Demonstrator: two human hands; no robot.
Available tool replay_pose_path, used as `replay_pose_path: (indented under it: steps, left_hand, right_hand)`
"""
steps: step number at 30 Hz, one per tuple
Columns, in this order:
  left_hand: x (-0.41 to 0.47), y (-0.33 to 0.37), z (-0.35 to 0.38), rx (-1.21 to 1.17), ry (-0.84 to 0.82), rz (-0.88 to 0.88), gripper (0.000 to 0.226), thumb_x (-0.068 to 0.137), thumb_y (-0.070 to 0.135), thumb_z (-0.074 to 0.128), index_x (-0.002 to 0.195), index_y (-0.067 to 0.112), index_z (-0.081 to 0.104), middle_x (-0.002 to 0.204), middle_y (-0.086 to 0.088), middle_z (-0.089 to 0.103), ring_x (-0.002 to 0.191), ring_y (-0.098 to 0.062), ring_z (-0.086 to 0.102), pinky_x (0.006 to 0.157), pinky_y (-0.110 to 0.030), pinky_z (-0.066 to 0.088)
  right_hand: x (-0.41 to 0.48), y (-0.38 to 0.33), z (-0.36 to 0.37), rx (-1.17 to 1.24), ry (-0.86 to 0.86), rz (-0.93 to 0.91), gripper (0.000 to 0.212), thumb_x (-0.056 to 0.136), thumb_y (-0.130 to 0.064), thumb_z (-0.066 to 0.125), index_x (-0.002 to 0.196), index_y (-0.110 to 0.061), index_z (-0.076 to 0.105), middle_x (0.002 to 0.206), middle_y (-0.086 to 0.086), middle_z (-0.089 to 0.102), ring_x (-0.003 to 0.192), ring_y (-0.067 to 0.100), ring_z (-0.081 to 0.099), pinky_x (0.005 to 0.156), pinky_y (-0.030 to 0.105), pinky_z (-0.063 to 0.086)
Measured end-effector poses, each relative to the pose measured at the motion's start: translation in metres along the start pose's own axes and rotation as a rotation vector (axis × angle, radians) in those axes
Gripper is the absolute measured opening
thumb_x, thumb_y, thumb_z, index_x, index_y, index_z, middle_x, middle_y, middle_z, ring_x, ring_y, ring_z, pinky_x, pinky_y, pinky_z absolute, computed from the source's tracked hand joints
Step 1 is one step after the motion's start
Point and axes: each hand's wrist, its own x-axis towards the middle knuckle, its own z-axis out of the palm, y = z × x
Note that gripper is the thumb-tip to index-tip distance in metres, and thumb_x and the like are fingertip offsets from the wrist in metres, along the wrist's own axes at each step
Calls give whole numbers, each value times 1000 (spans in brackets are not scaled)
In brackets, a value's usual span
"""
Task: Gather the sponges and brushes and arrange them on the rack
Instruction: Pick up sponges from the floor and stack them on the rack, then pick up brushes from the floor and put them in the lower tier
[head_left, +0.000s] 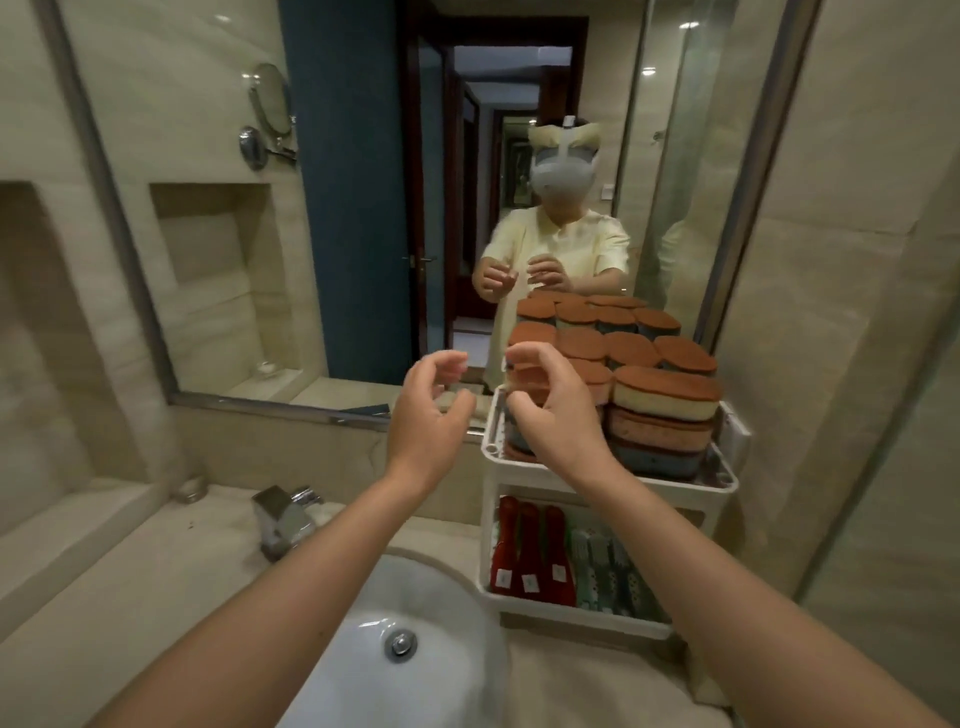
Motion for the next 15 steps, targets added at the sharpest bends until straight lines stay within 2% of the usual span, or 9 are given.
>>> replay_pose_path:
  steps: [5,8,11,15]
  left_hand:
    - [-43,-29,-62,36,140,-130,29,81,20,55,103,38,56,103,10,64,96,-2,60,83,-20,47]
    - [-75,-47,-104,83,225,-226,29,85,15,56,104,36,58,103,9,65,94,-5,61,82,-20,48]
    - [-111,-59,-147,131,322,-307,27,85,16,57,103,34,59,99,12,65,87,4,60,73,-8,44]
    - [-161,-64,-203,191,464,-405,29,85,12,58,100,36,59,99,11,66,82,3,60,70,-4,42]
  right_hand:
    - [-25,-12,70,189,-145,115,35,83,0,56,112,-20,58,107,-8,62,97,9,63,85,28,54]
    - [-48,-19,117,273,-269,195,35,83,0,57,112,-19,58,104,-6,62,96,9,61,82,23,53]
    - [-74,-31,165,373,-380,256,34,82,3,56,111,-15,58,100,-2,64,90,9,62,76,16,51]
    - [-115,-51,225,434,-556,301,34,82,1,55,109,-19,58,100,-1,65,87,8,61,76,22,50]
